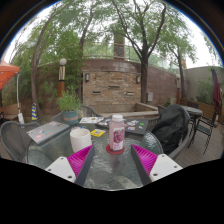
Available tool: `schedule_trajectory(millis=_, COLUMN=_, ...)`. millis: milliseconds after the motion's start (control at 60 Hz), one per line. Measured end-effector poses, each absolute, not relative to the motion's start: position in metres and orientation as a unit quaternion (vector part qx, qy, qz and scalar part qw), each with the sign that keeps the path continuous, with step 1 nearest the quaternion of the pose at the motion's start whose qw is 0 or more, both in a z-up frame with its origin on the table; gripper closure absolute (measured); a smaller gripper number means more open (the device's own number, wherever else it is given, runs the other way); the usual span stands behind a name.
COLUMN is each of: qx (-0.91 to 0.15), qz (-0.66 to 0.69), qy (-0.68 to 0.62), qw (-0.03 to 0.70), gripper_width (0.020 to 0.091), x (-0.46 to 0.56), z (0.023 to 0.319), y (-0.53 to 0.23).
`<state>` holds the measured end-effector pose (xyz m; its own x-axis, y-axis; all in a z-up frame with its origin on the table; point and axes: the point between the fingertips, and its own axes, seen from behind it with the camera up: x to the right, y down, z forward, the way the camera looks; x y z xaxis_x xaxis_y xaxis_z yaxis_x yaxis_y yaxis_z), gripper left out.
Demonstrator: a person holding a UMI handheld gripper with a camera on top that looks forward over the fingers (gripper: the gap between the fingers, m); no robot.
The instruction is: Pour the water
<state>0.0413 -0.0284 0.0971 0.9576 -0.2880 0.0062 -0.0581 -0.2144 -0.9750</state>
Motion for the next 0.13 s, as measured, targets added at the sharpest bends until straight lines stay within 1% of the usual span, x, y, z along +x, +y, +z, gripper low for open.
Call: schedule_trajectory(millis=133, qx=-0.767, qz=-0.058, qy=0.126, qw=0.626, gripper_width=0.0313, x=0.006, z=0.103, y=-0.078)
